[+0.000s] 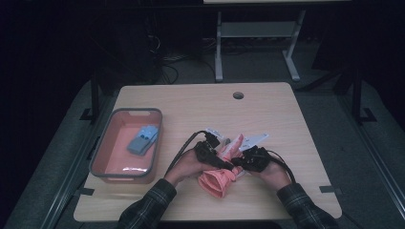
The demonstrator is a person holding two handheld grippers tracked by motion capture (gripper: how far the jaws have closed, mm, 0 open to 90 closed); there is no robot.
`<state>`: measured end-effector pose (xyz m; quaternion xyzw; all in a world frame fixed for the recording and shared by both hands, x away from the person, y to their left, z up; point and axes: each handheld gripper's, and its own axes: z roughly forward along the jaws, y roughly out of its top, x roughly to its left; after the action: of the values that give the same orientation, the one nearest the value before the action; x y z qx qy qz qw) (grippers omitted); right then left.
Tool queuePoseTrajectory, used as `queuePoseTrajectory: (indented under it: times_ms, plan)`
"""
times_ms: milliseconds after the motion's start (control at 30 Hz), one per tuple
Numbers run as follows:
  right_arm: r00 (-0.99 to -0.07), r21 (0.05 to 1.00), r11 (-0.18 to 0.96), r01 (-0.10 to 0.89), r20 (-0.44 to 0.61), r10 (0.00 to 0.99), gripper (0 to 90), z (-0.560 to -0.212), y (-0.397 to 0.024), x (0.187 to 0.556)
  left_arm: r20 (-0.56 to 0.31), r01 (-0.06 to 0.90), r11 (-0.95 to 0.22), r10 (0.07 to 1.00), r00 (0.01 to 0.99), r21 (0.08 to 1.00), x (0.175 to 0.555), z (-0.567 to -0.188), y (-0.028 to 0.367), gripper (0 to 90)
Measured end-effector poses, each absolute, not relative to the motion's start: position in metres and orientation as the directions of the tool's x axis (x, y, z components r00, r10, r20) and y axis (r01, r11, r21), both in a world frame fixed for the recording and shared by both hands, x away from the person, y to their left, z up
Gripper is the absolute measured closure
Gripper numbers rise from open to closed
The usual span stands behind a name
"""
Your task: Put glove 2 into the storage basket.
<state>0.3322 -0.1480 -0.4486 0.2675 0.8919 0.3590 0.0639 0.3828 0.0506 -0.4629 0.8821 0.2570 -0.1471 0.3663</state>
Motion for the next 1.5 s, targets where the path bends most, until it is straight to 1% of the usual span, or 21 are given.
queuePoseTrajectory:
  times_ms: [100, 133, 167, 300, 367, 433, 600, 667, 733, 767, 867, 900, 933, 1067, 1267, 1400, 1500]
  plan:
    - [-0.843, 0.682, 0.582, 0.444, 0.098, 0.529, 90.0, -0.447, -0.15, 0.333, -0.445, 0.559, -0.597, 0.344, 0.827, 0.575, 0.384, -0.463, 0.053, 43.5]
    - [-0.844, 0.688, 0.573, 0.446, 0.11, 0.524, 90.0, -0.446, -0.153, 0.334, -0.435, 0.551, -0.603, 0.344, 0.832, 0.577, 0.384, -0.462, 0.054, 43.5]
    - [-0.845, 0.698, 0.559, 0.447, 0.124, 0.521, 90.0, -0.443, -0.157, 0.334, -0.434, 0.553, -0.602, 0.347, 0.831, 0.576, 0.383, -0.462, 0.054, 48.2]
    - [-0.838, 0.719, 0.525, 0.456, 0.149, 0.524, 79.7, -0.435, -0.166, 0.33, -0.417, 0.544, -0.602, 0.352, 0.838, 0.584, 0.382, -0.46, 0.054, 55.4]
    - [-0.829, 0.734, 0.503, 0.457, 0.146, 0.54, 71.6, -0.432, -0.172, 0.327, -0.404, 0.531, -0.611, 0.347, 0.847, 0.587, 0.382, -0.458, 0.054, 58.6]
    - [-0.816, 0.752, 0.474, 0.458, 0.144, 0.56, 60.7, -0.43, -0.181, 0.324, -0.401, 0.533, -0.609, 0.354, 0.845, 0.587, 0.381, -0.456, 0.054, 60.8]
    - [-0.748, 0.778, 0.417, 0.47, 0.1, 0.656, 39.2, -0.428, -0.208, 0.317, -0.387, 0.52, -0.608, 0.349, 0.853, 0.6, 0.379, -0.448, 0.057, 63.1]
    - [-0.709, 0.768, 0.406, 0.495, 0.086, 0.7, 33.3, -0.433, -0.218, 0.317, -0.38, 0.521, -0.604, 0.356, 0.854, 0.603, 0.377, -0.443, 0.059, 63.3]
    - [-0.678, 0.75, 0.404, 0.524, 0.08, 0.73, 30.3, -0.441, -0.226, 0.319, -0.382, 0.528, -0.587, 0.364, 0.849, 0.614, 0.378, -0.437, 0.064, 63.4]
    - [-0.653, 0.725, 0.409, 0.554, 0.074, 0.754, 26.9, -0.449, -0.23, 0.323, -0.382, 0.528, -0.587, 0.364, 0.849, 0.614, 0.378, -0.437, 0.064, 63.4]
    - [-0.62, 0.692, 0.409, 0.595, 0.071, 0.782, 24.5, -0.46, -0.234, 0.331, -0.371, 0.526, -0.58, 0.372, 0.851, 0.623, 0.378, -0.43, 0.07, 63.4]
    - [-0.62, 0.692, 0.409, 0.595, 0.071, 0.782, 24.5, -0.46, -0.234, 0.331, -0.371, 0.526, -0.58, 0.372, 0.851, 0.623, 0.378, -0.43, 0.07, 63.4]
    - [-0.599, 0.679, 0.406, 0.611, 0.061, 0.799, 22.5, -0.466, -0.235, 0.335, -0.367, 0.523, -0.578, 0.373, 0.852, 0.626, 0.378, -0.427, 0.073, 63.4]
    - [-0.579, 0.679, 0.405, 0.613, 0.038, 0.814, 19.7, -0.472, -0.236, 0.338, -0.354, 0.514, -0.569, 0.375, 0.857, 0.642, 0.376, -0.42, 0.077, 63.4]
    - [-0.57, 0.689, 0.394, 0.608, 0.033, 0.821, 18.0, -0.477, -0.236, 0.339, -0.347, 0.508, -0.563, 0.374, 0.86, 0.652, 0.375, -0.413, 0.079, 63.7]
    - [-0.557, 0.716, 0.368, 0.594, 0.036, 0.83, 8.3, -0.482, -0.237, 0.341, -0.334, 0.501, -0.558, 0.38, 0.863, 0.661, 0.373, -0.403, 0.082, 63.8]
    - [-0.551, 0.709, 0.364, 0.604, 0.042, 0.833, 7.2, -0.483, -0.236, 0.342, -0.321, 0.498, -0.556, 0.388, 0.864, 0.666, 0.373, -0.395, 0.086, 63.8]
